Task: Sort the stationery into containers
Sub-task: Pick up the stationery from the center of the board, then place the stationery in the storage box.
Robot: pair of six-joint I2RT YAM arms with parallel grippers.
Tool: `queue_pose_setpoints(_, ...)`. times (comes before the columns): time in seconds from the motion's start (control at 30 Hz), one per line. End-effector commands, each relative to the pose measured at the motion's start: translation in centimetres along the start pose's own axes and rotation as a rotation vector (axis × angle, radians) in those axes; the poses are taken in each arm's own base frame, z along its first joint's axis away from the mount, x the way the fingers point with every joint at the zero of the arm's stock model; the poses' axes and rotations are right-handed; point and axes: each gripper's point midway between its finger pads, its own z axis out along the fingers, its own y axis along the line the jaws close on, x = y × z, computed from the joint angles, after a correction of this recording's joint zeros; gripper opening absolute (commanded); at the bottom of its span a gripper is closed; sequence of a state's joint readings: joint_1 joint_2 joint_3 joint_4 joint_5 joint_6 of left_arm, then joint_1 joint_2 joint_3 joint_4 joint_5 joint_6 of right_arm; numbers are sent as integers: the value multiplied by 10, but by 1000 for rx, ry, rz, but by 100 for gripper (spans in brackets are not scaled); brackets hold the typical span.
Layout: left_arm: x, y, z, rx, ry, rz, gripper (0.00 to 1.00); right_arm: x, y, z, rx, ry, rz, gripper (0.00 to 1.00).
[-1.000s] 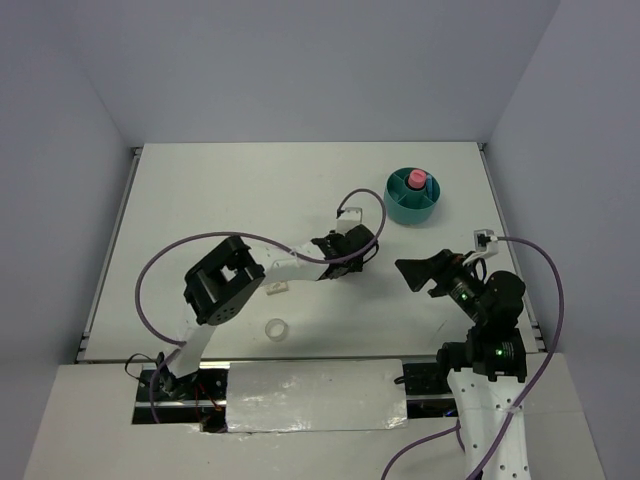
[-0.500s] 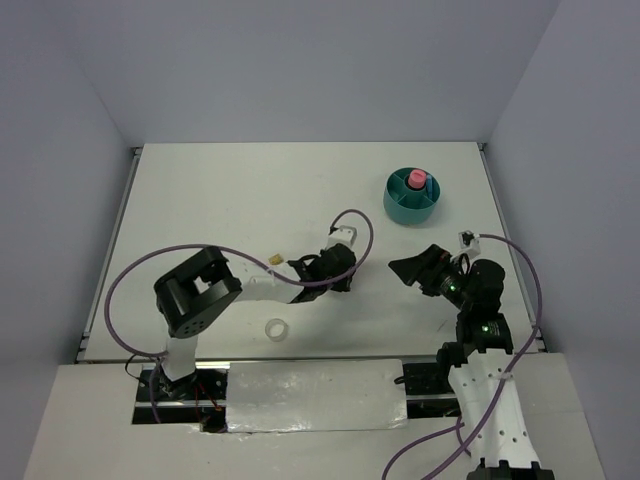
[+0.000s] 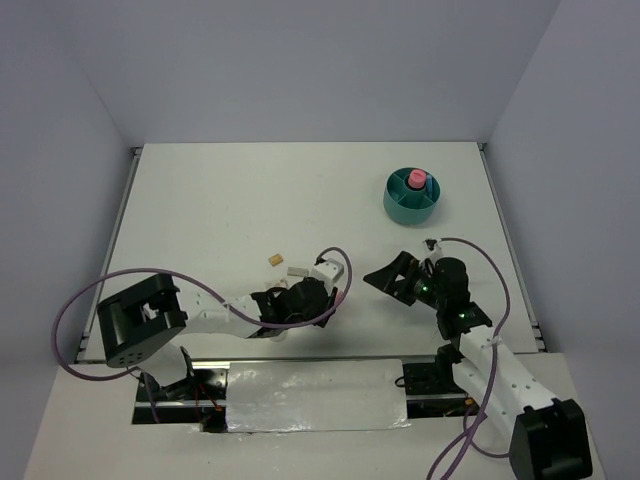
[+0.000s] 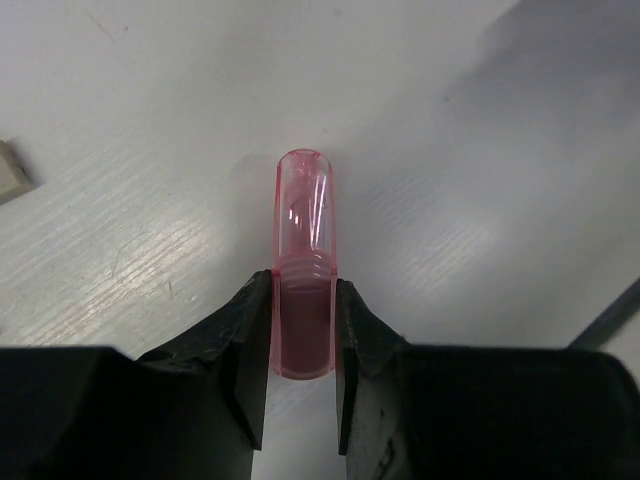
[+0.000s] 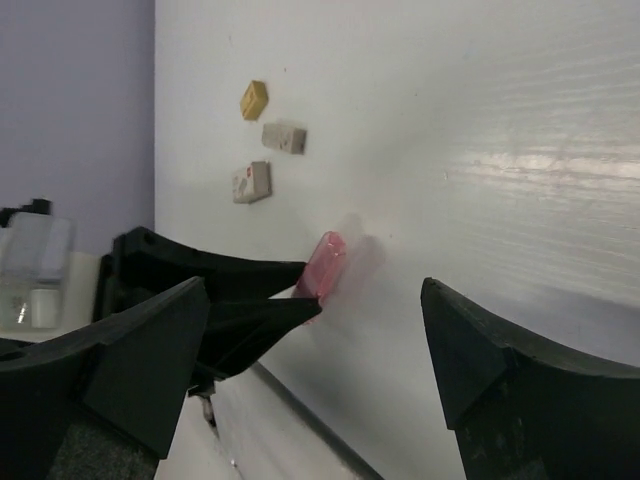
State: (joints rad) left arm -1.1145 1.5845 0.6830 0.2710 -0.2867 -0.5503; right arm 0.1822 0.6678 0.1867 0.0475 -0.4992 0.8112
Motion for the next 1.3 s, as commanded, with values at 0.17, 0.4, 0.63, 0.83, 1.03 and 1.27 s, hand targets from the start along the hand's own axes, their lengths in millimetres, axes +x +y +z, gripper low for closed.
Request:
queue_pose_setpoints(0.17,-55,-41,-29,230,-223,-13,0,3,27,23,-64,-31,29,82)
queue_pose_setpoints(0.4,-67,-50,-34,276,-262,-15,0,24,48,41,-101,38,8,76)
queue_pose_setpoints(0.63,-76,-46,-33,233,-281,-28,0,43,61,43,-136,71,47,44)
queue_pose_setpoints(0.83,-81,-49,-35,244,-282,-24,26,20,69,40,-91,-27,18,0)
queue_pose_setpoints(1.03,-74,-18,-50,42,-167,-135,99,-104,43,23,196,-335,-264,0)
queue_pose_setpoints(1.27,-41,36,-94,-193,-53,-224,99,-251,-14,-38,707,-639,-359,0)
